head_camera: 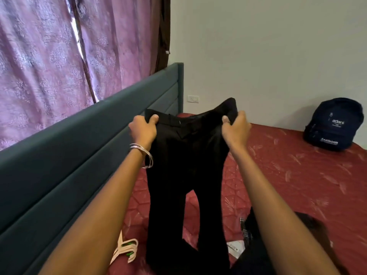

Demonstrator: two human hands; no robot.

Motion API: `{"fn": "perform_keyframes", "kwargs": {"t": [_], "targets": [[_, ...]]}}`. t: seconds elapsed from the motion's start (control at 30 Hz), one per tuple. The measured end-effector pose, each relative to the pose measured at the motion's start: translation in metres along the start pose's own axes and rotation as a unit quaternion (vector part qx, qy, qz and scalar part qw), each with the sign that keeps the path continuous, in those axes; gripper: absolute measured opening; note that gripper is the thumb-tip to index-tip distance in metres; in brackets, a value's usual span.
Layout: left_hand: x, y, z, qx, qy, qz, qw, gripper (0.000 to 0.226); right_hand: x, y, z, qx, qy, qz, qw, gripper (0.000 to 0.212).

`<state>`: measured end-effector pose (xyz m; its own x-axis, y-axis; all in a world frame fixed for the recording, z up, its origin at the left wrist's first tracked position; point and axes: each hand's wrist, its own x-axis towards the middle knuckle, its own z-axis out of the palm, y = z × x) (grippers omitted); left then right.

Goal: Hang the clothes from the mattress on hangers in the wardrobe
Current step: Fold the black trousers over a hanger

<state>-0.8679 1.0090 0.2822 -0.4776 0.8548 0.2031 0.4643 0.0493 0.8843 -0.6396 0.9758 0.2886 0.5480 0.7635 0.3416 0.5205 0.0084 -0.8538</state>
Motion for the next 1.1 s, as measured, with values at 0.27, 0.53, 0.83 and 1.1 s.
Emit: {"fn": "perform_keyframes", "kwargs": {"t": [0.27,0.53,0.83,1.1], "targets": [[-0.045,0.062,0.015,-0.125,-0.114,0.015,0.985,0.030,-0.033,-0.038,0.024,-0.001,-0.165,-0.181,0.969,0.022],[-0.078,0.084,-0.004,-0.237,-0.295,-0.002,0.926,0.026,-0.040,-0.028,-0.011,0.016,-0.377,-0.212,0.901,0.058],[-0.080,0.080,-0.013,0.052,-0.070,0.385,0.919,0.059,-0.042,-0.026,-0.034,0.133,-0.285,-0.176,0.933,0.030],[-0.065,0.088,-0.022,0.053,-0.183,0.443,0.876,0.046,-0.046,-0.029,-0.057,0.318,-0.336,-0.123,0.878,0.017]]}}
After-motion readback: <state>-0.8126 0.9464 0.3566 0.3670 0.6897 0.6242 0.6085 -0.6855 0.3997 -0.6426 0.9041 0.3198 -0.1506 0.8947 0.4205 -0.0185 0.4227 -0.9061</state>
